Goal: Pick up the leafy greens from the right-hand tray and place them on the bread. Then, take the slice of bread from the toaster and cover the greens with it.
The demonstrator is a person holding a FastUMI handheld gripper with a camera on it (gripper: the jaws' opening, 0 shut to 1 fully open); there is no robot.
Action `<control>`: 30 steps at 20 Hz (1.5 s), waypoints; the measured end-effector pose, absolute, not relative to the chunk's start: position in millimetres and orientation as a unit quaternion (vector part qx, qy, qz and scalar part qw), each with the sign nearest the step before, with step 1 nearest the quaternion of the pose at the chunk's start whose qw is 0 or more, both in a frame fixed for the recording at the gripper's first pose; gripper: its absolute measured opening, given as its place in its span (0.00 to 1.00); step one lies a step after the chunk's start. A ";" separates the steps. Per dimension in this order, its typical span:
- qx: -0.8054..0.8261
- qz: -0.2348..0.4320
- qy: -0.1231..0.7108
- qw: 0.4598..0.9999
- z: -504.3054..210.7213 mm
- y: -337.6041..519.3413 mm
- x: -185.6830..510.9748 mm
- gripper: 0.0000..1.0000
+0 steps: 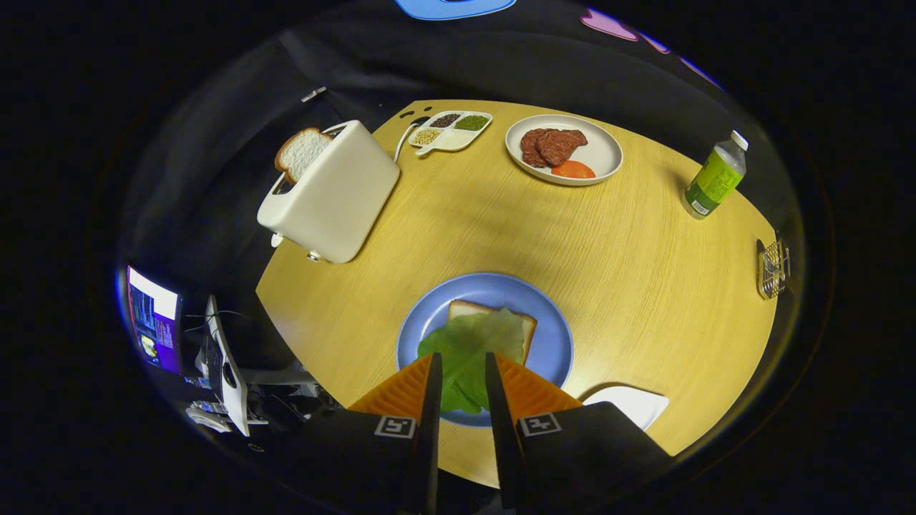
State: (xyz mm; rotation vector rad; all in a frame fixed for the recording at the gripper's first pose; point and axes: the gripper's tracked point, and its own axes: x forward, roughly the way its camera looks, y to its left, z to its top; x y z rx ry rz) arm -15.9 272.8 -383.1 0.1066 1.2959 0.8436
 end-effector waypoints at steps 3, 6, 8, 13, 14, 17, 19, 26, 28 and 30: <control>0.064 0.378 0.571 0.725 -371.7 276.5 -9.8 0.38; 0.083 0.388 0.533 0.747 -338.3 291.4 4.2 0.40; 0.095 0.401 0.503 0.760 -304.7 309.1 14.8 0.43; 0.131 0.451 0.455 0.756 -221.6 380.6 23.5 0.62; 0.139 0.456 0.452 0.754 -210.4 397.5 25.1 0.66; 0.144 0.461 0.448 0.752 -192.4 446.2 31.8 0.70; 0.151 0.454 0.455 0.751 -186.6 478.3 38.0 0.70; 0.143 0.415 0.505 0.743 -203.3 558.8 61.1 0.70; 0.136 0.404 0.518 0.742 -210.4 575.6 67.2 0.70; 0.120 0.396 0.529 0.741 -219.6 586.4 68.5 0.70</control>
